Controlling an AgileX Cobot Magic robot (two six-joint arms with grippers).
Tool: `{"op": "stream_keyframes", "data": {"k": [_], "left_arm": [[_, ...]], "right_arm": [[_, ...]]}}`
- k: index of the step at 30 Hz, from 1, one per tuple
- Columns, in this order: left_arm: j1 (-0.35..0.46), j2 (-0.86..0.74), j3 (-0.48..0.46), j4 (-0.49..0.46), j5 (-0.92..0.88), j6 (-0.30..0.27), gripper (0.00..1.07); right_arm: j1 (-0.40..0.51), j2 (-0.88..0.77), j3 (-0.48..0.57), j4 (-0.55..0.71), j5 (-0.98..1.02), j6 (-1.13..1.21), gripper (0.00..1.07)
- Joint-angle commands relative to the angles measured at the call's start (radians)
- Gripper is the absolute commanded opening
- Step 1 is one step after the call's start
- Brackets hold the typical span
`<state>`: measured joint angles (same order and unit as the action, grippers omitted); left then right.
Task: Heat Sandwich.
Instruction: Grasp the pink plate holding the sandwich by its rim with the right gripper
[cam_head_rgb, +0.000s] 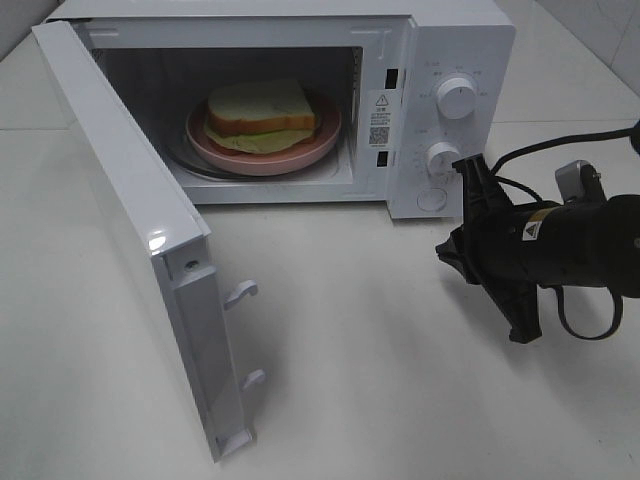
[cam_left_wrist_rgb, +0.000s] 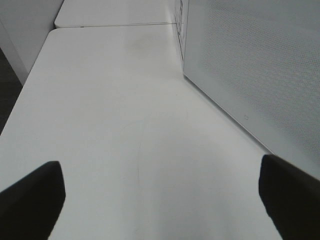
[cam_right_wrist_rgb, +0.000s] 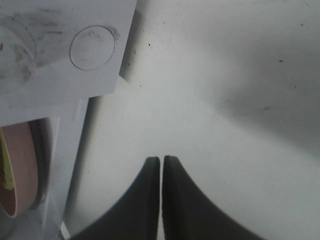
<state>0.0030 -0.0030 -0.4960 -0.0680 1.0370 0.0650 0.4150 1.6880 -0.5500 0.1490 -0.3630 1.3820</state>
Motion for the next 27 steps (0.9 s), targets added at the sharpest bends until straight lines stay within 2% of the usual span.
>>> {"op": "stream_keyframes", "data": {"k": [1,6,9,12,19,20,23,27], "left_arm": [[0.005,-0.027,0.003,-0.004,-0.008,0.0,1.0],[0.005,-0.027,0.003,-0.004,-0.008,0.0,1.0],[0.005,-0.027,0.003,-0.004,-0.008,0.0,1.0],[0.005,-0.027,0.003,-0.004,-0.008,0.0,1.0],[0.005,-0.027,0.003,-0.004,-0.008,0.0,1.0],[0.005,-0.027,0.003,-0.004,-0.008,0.0,1.0],[0.005,-0.027,0.003,-0.004,-0.008,0.0,1.0],[0.005,-0.027,0.003,-0.004,-0.008,0.0,1.0]], "right_arm": [[-0.005,-0.054,-0.009,-0.056,0.112,-0.069,0.07],[-0.006,-0.092,-0.104,-0.119,0.377,-0.284,0.07],[-0.006,-0.093,-0.144,-0.122,0.465,-0.385,0.08],[-0.006,-0.093,-0.227,-0.115,0.619,-0.561,0.08],[-0.006,-0.093,-0.328,-0.109,0.785,-0.789,0.09],[-0.006,-0.093,-0.356,-0.082,0.821,-0.894,0.09],[-0.006,-0.093,-0.381,-0.046,0.852,-0.996,0.09],[-0.006,-0.093,-0.424,0.087,0.927,-1.308,0.11]]}}
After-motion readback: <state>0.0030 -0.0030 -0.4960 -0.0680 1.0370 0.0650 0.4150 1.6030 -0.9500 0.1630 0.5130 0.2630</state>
